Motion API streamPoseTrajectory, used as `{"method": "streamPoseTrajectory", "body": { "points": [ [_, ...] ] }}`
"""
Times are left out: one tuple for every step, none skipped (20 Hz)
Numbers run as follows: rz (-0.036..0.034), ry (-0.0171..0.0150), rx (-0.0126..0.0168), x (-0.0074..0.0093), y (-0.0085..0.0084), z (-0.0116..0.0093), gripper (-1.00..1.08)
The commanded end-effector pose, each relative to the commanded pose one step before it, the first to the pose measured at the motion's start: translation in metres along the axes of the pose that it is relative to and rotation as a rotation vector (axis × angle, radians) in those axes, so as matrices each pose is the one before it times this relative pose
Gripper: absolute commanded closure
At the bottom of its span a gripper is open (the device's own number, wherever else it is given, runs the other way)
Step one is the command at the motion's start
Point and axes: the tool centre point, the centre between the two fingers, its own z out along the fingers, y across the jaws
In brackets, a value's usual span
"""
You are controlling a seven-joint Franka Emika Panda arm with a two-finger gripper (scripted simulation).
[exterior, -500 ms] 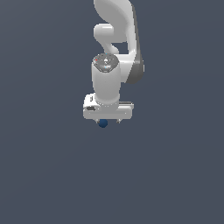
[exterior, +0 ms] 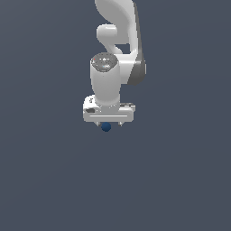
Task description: Pick up the object and move it to a goal position.
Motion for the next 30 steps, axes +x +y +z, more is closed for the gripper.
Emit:
{"method": "streamPoseTrajectory", "body": {
  "points": [
    [-0.00058,0.00281,0.00291,-0.00034,0.00247,-0.00138,-0.92],
    [0.0,0.0,0.0,0.00002,0.00002,0.0,-0.92],
    [0.0,0.0,0.0,-0.00002,-0.0003,-0.00003,-0.92],
    [-0.00022,-0.00068,-0.00067,0.00006,-0.00026,0.00042,-0.92],
    [-0.00097,-0.00007,-0.00009,-0.00009,0.00001,0.00016,-0.92],
    [-0.00207,0.0,-0.00005,-0.00019,0.00013,0.00027,-0.92],
    [-0.00324,0.0,-0.00007,-0.00031,0.00027,0.00043,-0.92],
    [-0.00463,-0.00004,-0.00014,-0.00043,0.0003,0.00063,-0.92],
    [-0.00594,-0.00009,-0.00022,-0.00056,0.00038,0.00083,-0.92],
    [-0.00733,-0.00014,-0.00029,-0.00068,0.00039,0.00103,-0.92],
    [-0.00864,-0.00019,-0.00035,-0.00081,0.00046,0.00122,-0.92],
    [-0.00992,-0.00023,-0.0004,-0.00094,0.0005,0.00141,-0.92],
    [-0.01114,-0.00026,-0.00044,-0.00106,0.00055,0.00157,-0.92],
    [-0.01236,-0.00027,-0.00046,-0.00119,0.00059,0.00173,-0.92],
    [-0.01363,-0.00029,-0.00048,-0.00133,0.00063,0.00189,-0.92],
    [-0.01482,-0.00031,-0.00049,-0.00147,0.00065,0.00204,-0.92],
    [-0.01606,-0.00035,-0.00051,-0.00161,0.00067,0.00221,-0.92],
    [-0.01738,-0.00038,-0.00052,-0.00177,0.00067,0.00238,-0.92],
    [-0.01868,-0.00041,-0.00053,-0.00192,0.00066,0.00254,-0.92],
    [-0.02001,-0.00044,-0.00052,-0.00209,0.00065,0.0027,-0.92],
    [-0.02135,-0.00046,-0.00051,-0.00225,0.00061,0.00286,-0.92],
    [-0.02271,-0.00049,-0.00049,-0.00243,0.00056,0.00301,-0.92],
    [-0.02408,-0.00051,-0.00046,-0.0026,0.0005,0.00317,-0.92],
    [-0.02544,-0.00053,-0.00042,-0.00278,0.00042,0.00331,-0.92],
    [-0.02612,-0.00052,-0.00037,-0.00288,0.00031,0.00337,-0.92],
    [-0.02617,-0.0005,-0.0003,-0.0029,0.00018,0.00334,-0.92],
    [-0.02621,-0.00048,-0.00023,-0.00292,0.00006,0.00331,-0.92],
    [-0.02625,-0.00045,-0.00017,-0.00294,-0.00006,0.00328,-0.92],
    [-0.02628,-0.00042,-0.0001,-0.00295,-0.00019,0.00325,-0.92],
    [-0.02633,-0.00039,-0.00004,-0.00295,-0.00032,0.00321,-0.92]
  ]
}}
